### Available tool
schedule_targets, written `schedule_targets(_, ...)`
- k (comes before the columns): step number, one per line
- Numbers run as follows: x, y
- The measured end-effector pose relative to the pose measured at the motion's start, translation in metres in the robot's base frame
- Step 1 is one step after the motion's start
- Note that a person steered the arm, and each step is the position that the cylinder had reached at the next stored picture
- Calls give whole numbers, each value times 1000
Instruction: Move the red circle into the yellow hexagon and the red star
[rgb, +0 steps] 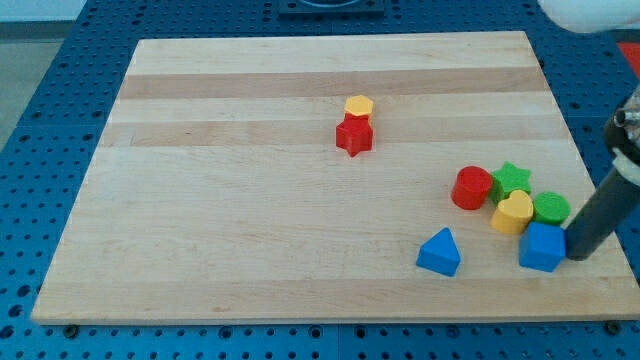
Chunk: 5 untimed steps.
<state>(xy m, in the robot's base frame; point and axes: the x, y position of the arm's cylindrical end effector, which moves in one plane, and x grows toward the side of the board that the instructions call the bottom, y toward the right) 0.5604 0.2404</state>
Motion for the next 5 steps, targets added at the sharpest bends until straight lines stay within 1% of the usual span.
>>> schedule_targets(2, -25, -12)
schedule_targets(4, -26, -58)
schedule_targets(5, -27, -68)
